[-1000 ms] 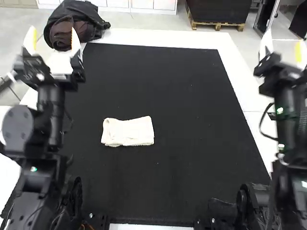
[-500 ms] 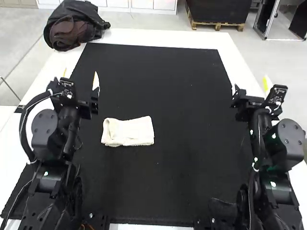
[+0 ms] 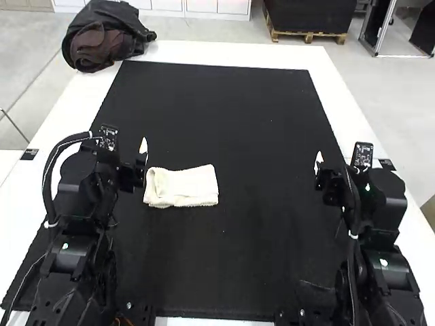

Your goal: Fold the towel.

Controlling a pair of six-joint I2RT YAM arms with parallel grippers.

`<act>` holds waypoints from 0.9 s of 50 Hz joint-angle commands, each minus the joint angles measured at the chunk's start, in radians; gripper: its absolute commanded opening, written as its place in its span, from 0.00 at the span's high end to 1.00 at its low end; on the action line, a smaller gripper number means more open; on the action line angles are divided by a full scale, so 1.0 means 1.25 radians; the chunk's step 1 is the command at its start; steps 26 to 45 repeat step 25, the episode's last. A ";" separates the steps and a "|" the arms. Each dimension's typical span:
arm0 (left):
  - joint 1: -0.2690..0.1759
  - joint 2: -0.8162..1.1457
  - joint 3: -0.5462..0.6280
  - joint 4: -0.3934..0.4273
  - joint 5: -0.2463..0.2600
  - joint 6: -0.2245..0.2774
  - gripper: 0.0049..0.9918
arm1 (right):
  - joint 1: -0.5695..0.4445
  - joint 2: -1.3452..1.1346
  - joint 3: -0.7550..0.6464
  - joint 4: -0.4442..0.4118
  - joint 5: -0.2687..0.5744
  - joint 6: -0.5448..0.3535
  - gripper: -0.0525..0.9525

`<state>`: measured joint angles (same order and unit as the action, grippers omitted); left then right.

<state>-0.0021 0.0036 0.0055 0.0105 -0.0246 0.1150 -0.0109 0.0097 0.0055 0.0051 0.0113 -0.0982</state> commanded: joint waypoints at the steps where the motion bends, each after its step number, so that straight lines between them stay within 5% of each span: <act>1: -0.001 -0.007 -0.003 0.001 0.012 -0.005 0.02 | -0.011 -0.005 -0.004 -0.002 -0.008 -0.018 0.04; 45: 0.003 -0.007 -0.003 0.001 0.012 -0.005 0.02 | -0.011 -0.005 -0.003 -0.003 -0.009 -0.018 0.04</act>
